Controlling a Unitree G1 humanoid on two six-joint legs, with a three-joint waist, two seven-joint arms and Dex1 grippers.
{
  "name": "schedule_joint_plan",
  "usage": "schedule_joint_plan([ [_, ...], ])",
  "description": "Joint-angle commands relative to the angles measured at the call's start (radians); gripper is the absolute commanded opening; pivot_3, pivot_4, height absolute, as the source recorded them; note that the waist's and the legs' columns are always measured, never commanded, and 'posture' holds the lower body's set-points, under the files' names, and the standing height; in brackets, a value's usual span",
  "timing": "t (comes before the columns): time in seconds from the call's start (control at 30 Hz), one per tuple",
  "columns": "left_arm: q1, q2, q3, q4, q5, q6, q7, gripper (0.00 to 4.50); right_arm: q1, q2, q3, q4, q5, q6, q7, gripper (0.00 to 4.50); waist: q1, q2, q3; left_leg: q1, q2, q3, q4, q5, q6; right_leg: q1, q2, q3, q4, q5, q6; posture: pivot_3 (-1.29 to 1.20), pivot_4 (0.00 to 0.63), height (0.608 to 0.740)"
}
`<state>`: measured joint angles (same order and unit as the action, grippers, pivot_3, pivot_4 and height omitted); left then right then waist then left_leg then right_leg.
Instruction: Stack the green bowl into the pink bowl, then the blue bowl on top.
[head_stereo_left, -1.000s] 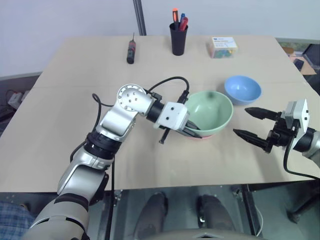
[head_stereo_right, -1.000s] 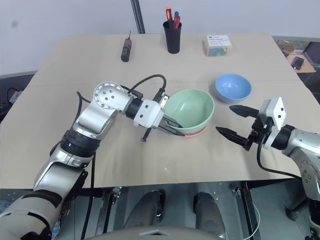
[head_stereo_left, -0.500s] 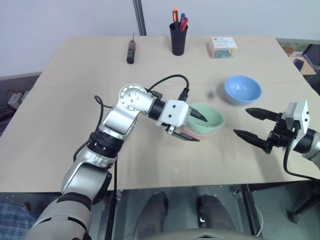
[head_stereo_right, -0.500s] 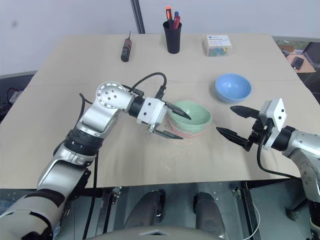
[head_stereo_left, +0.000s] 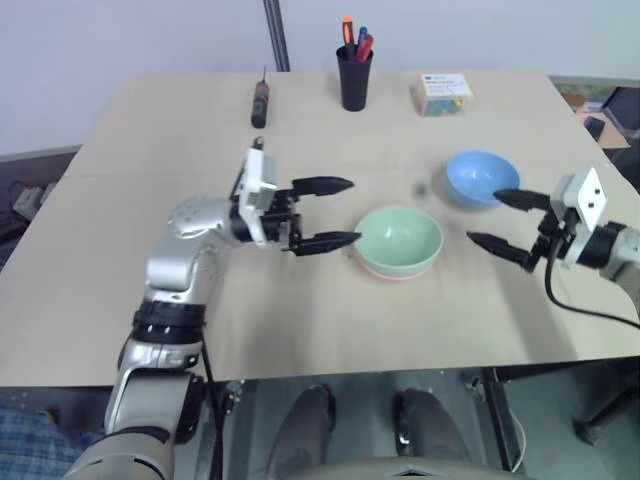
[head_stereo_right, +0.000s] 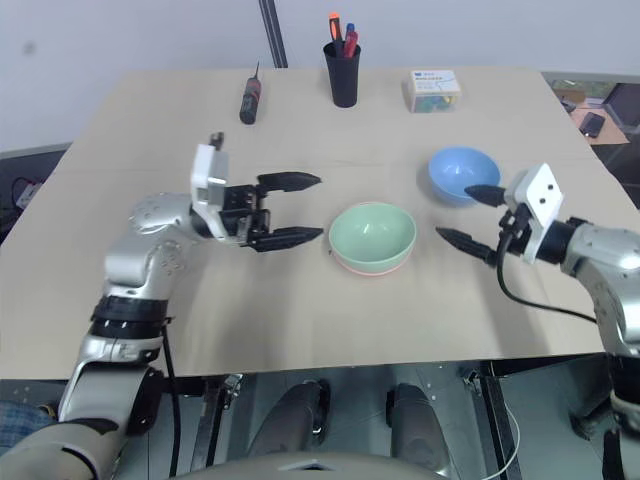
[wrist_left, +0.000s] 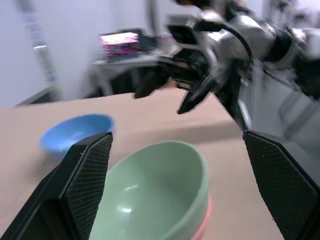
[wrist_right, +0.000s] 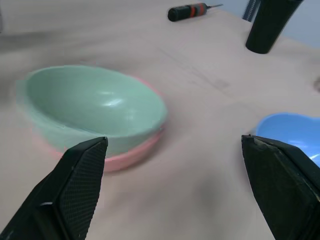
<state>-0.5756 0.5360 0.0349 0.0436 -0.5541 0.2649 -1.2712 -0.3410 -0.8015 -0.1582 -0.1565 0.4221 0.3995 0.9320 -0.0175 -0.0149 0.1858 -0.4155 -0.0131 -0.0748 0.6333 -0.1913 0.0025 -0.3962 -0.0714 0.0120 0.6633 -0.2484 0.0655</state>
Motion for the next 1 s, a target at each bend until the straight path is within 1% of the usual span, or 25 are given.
schedule_joint_plan([
  [0.03, 0.042, 0.045, 0.080, -0.055, -0.017, 0.002, 0.051, 4.42, -0.105, -0.010, 0.068, 0.136, -0.110, -0.113, 0.012, 4.50, 0.002, 0.000, 0.000, 0.000, 0.000, 0.000, 0.000, 0.000, 0.000, 0.000, 0.000, 0.000, 0.000, 0.000, 0.000, 0.00, 0.150, 0.740],
  [0.13, 0.099, 0.074, 0.140, -0.092, -0.044, 0.011, 0.076, 4.42, -0.236, 0.006, 0.157, 0.309, -0.212, -0.203, 0.032, 4.50, 0.001, 0.001, 0.000, 0.000, 0.000, 0.001, 0.000, 0.000, 0.000, 0.000, 0.000, 0.001, -0.001, 0.000, 0.000, 0.00, 0.150, 0.740],
  [0.2, 0.130, 0.087, 0.167, -0.114, -0.061, 0.024, 0.088, 4.42, -0.303, 0.022, 0.195, 0.406, -0.248, -0.234, 0.050, 4.50, 0.000, 0.001, 0.001, 0.000, 0.000, 0.001, 0.000, 0.000, 0.000, 0.000, -0.001, 0.001, -0.001, 0.000, 0.000, 0.00, 0.150, 0.740],
  [0.27, 0.157, 0.096, 0.199, -0.131, -0.077, 0.027, 0.108, 4.42, -0.374, 0.035, 0.244, 0.540, -0.317, -0.297, 0.056, 4.50, -0.001, 0.001, 0.001, 0.000, 0.000, 0.001, -0.001, 0.000, 0.000, 0.000, 0.000, 0.000, -0.001, 0.000, 0.000, 0.00, 0.150, 0.740],
  [0.47, 0.225, 0.111, 0.255, -0.183, -0.118, 0.037, 0.139, 4.42, -0.564, 0.097, 0.333, 0.923, -0.455, -0.441, 0.052, 4.50, -0.001, 0.002, 0.001, -0.001, -0.001, 0.001, -0.001, 0.000, 0.000, -0.001, -0.001, 0.001, -0.002, 0.000, 0.000, 0.00, 0.150, 0.740],
  [0.6, 0.251, 0.104, 0.280, -0.212, -0.144, 0.047, 0.185, 4.42, -0.650, 0.140, 0.378, 1.120, -0.537, -0.531, 0.026, 4.50, -0.006, 0.002, 0.001, 0.000, -0.001, 0.001, -0.002, 0.000, 0.000, -0.001, -0.001, 0.001, -0.001, 0.000, -0.001, 0.00, 0.150, 0.740],
  [0.73, 0.273, 0.098, 0.293, -0.247, -0.171, 0.055, 0.222, 4.42, -0.701, 0.170, 0.391, 1.256, -0.588, -0.606, 0.002, 4.50, -0.013, 0.002, 0.001, 0.000, -0.001, 0.001, -0.003, 0.000, 0.000, -0.001, -0.001, 0.001, -0.001, 0.000, -0.001, 0.00, 0.150, 0.740],
  [0.77, 0.281, 0.100, 0.293, -0.256, -0.174, 0.056, 0.225, 4.49, -0.711, 0.174, 0.392, 1.278, -0.599, -0.618, -0.005, 4.24, -0.015, 0.002, 0.001, 0.000, -0.001, 0.001, -0.003, 0.000, 0.000, -0.001, -0.001, 0.001, -0.001, 0.001, -0.001, 0.00, 0.150, 0.740],
  [0.8, 0.286, 0.101, 0.293, -0.262, -0.176, 0.056, 0.229, 4.50, -0.718, 0.177, 0.392, 1.295, -0.607, -0.627, -0.010, 4.09, -0.019, 0.002, 0.001, 0.000, -0.001, 0.001, -0.003, 0.000, 0.000, -0.001, -0.001, 0.002, -0.001, 0.001, -0.001, 0.00, 0.150, 0.740],
  [0.83, 0.292, 0.101, 0.293, -0.268, -0.178, 0.054, 0.232, 4.50, -0.724, 0.179, 0.392, 1.310, -0.615, -0.635, -0.013, 3.76, -0.020, 0.002, 0.001, 0.000, -0.001, 0.001, -0.003, 0.000, 0.000, -0.001, -0.001, 0.002, -0.001, 0.001, -0.001, 0.00, 0.150, 0.740],
  [0.87, 0.298, 0.101, 0.293, -0.273, -0.181, 0.054, 0.235, 4.50, -0.729, 0.181, 0.391, 1.321, -0.622, -0.642, -0.013, 3.40, -0.021, 0.002, 0.001, 0.000, -0.001, 0.001, -0.003, 0.000, 0.000, -0.001, -0.001, 0.002, -0.001, 0.001, -0.001, 0.00, 0.150, 0.740],
  [0.93, 0.306, 0.099, 0.293, -0.283, -0.184, 0.054, 0.243, 4.50, -0.736, 0.180, 0.392, 1.337, -0.637, -0.661, -0.016, 2.44, -0.022, 0.002, 0.001, 0.000, -0.001, 0.001, -0.003, 0.000, 0.000, -0.001, -0.001, 0.001, -0.001, 0.001, -0.001, 0.00, 0.150, 0.740],
  [1.0, 0.315, 0.096, 0.290, -0.287, -0.184, 0.049, 0.242, 4.50, -0.737, 0.179, 0.389, 1.343, -0.644, -0.673, -0.014, 1.74, -0.022, 0.002, 0.001, 0.000, -0.001, 0.001, -0.003, 0.000, 0.000, -0.001, -0.001, 0.001, -0.001, 0.001, -0.001, 0.00, 0.150, 0.740],
])
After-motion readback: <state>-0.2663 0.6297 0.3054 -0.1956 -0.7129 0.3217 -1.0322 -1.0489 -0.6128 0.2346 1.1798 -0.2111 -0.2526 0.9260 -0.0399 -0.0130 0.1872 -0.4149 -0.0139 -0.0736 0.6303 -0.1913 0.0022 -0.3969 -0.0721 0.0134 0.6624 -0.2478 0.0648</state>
